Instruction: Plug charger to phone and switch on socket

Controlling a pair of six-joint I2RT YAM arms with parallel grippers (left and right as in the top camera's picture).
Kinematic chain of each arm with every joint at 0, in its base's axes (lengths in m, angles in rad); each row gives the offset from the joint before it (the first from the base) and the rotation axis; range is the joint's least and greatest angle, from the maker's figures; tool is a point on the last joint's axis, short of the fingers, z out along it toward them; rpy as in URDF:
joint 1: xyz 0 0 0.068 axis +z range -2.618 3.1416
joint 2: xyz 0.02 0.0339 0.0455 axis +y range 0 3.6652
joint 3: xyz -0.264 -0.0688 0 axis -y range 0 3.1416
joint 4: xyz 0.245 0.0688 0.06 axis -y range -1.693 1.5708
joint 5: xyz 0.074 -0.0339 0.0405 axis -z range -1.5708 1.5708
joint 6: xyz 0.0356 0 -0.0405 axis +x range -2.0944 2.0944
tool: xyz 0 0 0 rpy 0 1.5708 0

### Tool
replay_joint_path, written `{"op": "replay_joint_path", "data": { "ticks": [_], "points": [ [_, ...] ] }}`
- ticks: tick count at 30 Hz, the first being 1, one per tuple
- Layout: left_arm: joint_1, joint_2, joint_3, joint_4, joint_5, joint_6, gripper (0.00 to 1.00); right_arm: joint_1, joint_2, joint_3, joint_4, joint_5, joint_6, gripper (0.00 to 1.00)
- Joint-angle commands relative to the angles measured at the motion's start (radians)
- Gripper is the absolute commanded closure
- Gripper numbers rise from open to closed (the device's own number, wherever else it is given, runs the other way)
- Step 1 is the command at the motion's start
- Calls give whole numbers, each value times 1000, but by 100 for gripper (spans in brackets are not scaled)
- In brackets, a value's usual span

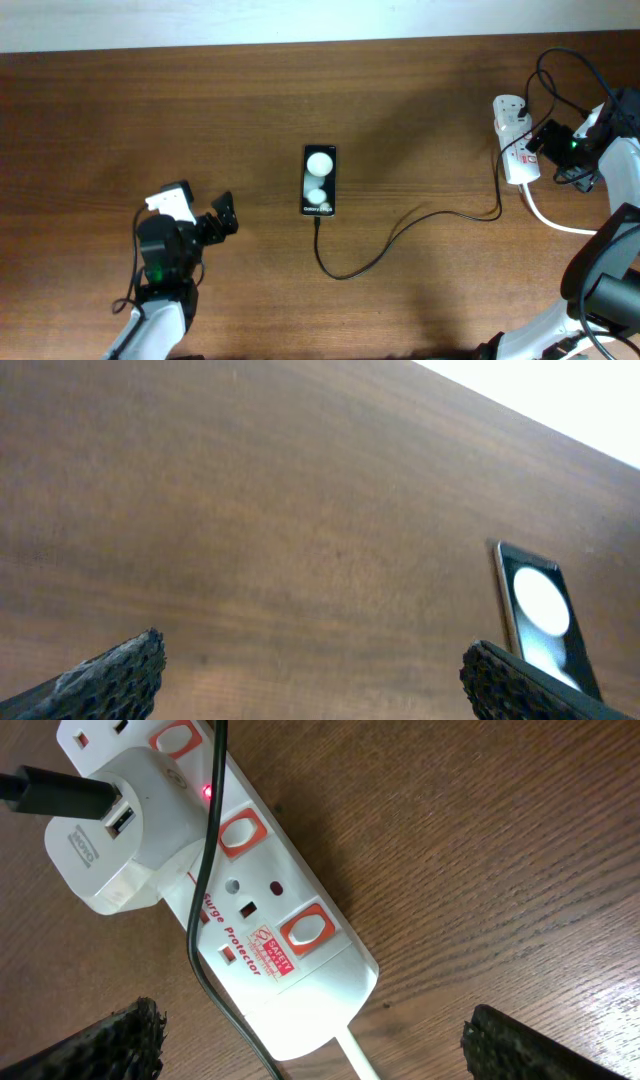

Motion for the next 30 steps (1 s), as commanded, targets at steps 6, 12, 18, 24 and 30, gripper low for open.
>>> {"op": "replay_joint_path", "data": {
  "ticks": [6,12,18,24,30],
  "points": [
    [-4,-132,-154,6,-26,8,1,5,2,8,0,-1,-3,1],
    [-5,-241,-240,-24,-37,8,1,5,2,8,0,-1,-3,1],
    [-5,-444,-241,-263,-84,8,1,5,2,8,0,-1,-3,1],
    [-6,-667,-241,-520,-122,9,1,5,2,8,0,-1,-3,1],
    [-28,-856,-241,-582,-143,18,1,5,2,8,0,-1,-3,1]
  ]
}}
